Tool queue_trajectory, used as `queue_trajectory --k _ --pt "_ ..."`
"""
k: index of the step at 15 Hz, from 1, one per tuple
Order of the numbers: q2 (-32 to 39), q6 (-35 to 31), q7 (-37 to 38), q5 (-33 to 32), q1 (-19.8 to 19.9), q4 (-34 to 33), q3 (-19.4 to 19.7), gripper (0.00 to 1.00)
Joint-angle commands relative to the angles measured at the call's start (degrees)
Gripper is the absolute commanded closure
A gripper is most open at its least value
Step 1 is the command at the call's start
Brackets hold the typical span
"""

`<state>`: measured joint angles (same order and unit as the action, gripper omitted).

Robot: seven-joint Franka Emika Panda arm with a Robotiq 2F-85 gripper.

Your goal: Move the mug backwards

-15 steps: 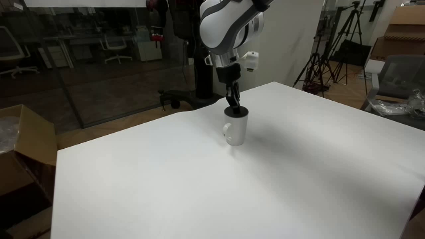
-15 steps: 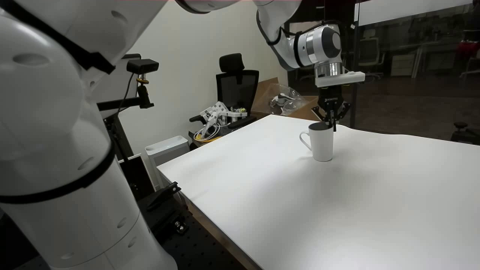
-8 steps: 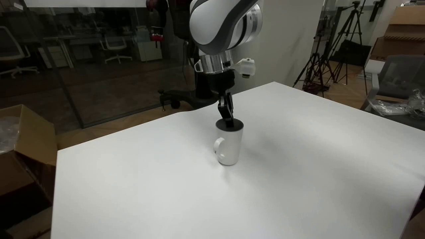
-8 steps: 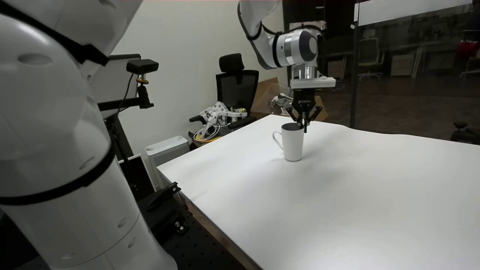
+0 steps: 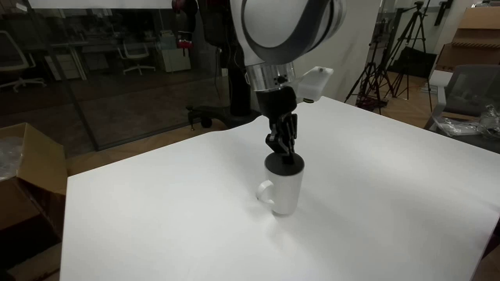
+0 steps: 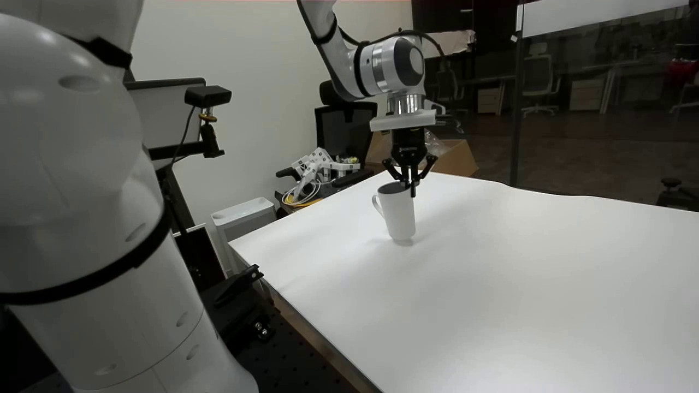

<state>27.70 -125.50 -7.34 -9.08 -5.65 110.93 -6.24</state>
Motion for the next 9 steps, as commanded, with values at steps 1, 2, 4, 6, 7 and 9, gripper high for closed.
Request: queue_trajectory --k 1,2,4,6,7,9 --pt "-10.77 -6.58 9.11 0.38 -0.38 14.42 2.45 0.98" --pt "-12.85 -8.52 10.76 0.98 -0.03 17.77 2.81 0.98" --pt "-15.87 -12.82 13.55 2.27 0.59 23.26 3.63 0.98" --pt "-18.09 -17.62 14.26 4.22 1.45 27.88 4.25 0.98" --pt "-18.92 -20.01 14.06 5.03 1.87 29.82 4.55 0.98" --pt "-20.51 -24.13 13.44 5.97 2.54 33.04 5.09 0.98"
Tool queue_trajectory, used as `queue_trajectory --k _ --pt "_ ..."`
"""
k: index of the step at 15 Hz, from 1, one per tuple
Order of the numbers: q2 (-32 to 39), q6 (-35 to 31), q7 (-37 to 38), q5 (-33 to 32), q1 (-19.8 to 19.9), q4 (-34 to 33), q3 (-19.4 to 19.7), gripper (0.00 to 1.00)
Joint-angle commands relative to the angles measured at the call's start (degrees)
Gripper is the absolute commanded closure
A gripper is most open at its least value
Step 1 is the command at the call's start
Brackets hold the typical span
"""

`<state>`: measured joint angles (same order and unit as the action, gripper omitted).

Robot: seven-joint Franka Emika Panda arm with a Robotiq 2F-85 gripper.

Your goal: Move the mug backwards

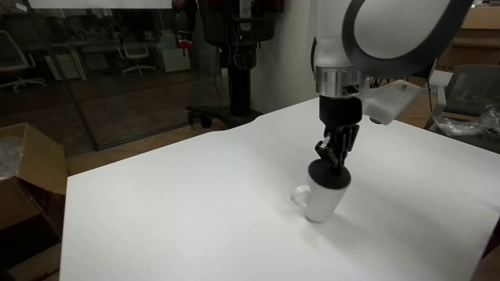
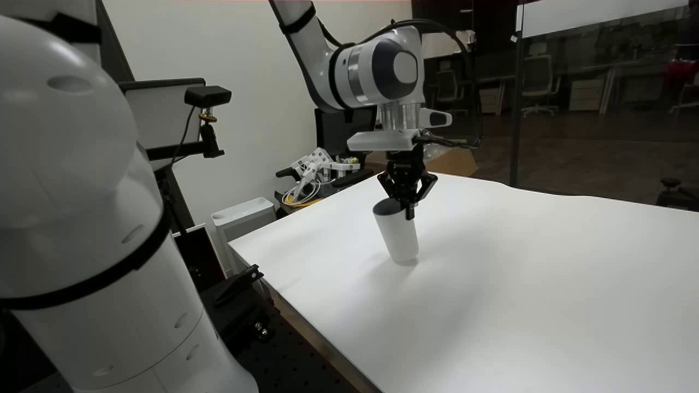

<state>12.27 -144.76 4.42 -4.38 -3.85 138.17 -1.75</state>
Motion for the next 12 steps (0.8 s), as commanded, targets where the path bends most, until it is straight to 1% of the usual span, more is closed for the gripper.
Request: queue_trajectory --k 1,4,5,6,8,12 --pt "-5.71 -6.32 1.33 1.53 1.03 6.96 0.79 0.98" --pt "-6.66 -10.87 -0.30 2.74 2.03 9.49 0.99 0.98" --pt "-6.98 -11.70 -0.87 3.42 2.38 9.99 0.89 0.78" --pt "-7.32 -12.52 -1.64 4.50 2.72 10.50 0.68 0.64" --pt "-7.99 -14.15 -3.55 6.62 3.21 11.18 0.34 0.52" --pt "-9.35 -15.65 -7.13 10.54 3.56 11.98 0.00 0.25"
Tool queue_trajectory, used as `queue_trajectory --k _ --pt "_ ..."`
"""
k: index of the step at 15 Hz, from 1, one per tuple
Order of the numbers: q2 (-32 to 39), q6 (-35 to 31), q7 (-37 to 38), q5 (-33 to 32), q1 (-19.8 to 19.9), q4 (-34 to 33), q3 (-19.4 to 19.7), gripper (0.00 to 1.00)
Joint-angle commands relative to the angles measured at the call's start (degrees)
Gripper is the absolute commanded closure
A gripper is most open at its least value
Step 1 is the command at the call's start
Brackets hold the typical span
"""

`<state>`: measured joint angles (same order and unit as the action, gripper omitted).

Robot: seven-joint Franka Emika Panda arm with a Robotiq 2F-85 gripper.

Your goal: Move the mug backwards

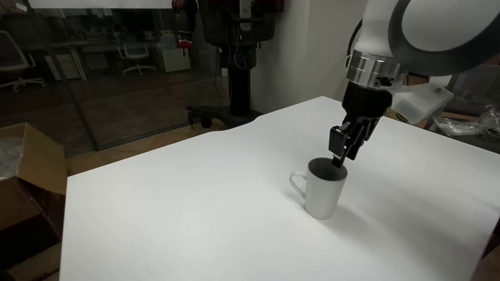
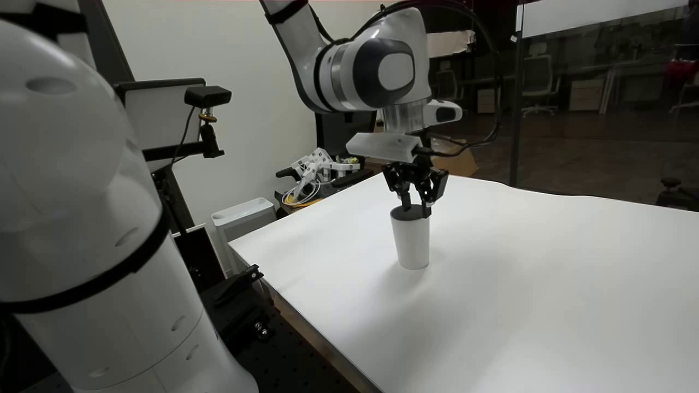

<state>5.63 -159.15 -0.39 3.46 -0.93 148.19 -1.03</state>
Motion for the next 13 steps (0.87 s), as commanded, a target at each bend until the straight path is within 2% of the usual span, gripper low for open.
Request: queue_trajectory --k 1,2,4,6,7,13 --pt "-3.14 -1.41 -2.82 3.11 0.55 2.20 -0.67 0.19" --pt "-3.65 -1.57 -2.79 2.87 0.36 2.46 -0.54 0.11" --pt "-5.12 -1.64 -1.06 0.45 -0.25 3.10 -0.20 0.01" --pt "-6.71 -1.47 0.19 -2.04 -0.76 3.62 -0.28 0.00" --pt "-3.41 -1.01 -1.88 0.02 -0.19 1.60 -0.19 0.02" --pt "-5.30 -1.01 -1.75 -1.17 -0.52 2.61 -0.30 0.00"
